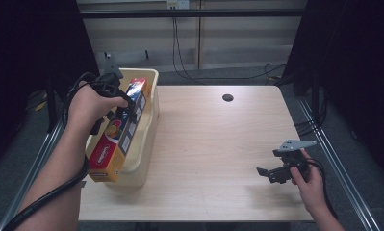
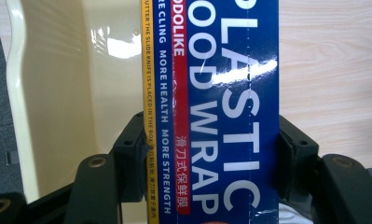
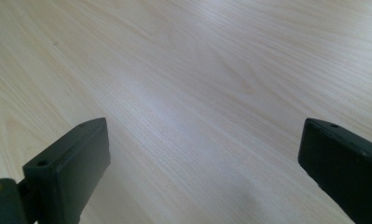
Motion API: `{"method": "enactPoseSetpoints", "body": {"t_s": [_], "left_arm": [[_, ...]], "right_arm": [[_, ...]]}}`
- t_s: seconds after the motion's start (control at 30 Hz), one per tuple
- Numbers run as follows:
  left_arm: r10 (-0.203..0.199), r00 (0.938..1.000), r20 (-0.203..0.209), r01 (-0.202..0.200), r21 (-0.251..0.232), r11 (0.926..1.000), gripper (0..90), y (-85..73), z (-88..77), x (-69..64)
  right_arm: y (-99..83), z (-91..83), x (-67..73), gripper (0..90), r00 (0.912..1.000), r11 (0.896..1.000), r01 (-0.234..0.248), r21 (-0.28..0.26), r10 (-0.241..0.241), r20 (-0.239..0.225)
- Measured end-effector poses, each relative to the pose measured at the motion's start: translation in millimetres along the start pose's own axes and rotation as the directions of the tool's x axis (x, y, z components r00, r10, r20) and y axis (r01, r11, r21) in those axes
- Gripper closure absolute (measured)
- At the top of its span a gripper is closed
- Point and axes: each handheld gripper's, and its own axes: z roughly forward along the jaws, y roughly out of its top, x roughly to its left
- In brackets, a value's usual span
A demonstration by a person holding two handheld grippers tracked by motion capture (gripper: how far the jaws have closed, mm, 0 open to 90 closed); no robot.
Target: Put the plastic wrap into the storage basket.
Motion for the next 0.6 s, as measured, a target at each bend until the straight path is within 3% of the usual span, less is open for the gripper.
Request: {"method": "enactPoseSetpoints", "body": {"t_s": [0.6], "left_arm": [[-0.009, 1.0000, 0.002, 0.009, 0.024, 0.9997, 40.5, -2.4, 17.4, 5.8]], "right_arm": [[-0.2, -0.2, 0.3, 1.9, 1.0000, 1.000, 0.000, 0.000, 0.000, 0.005]]}}
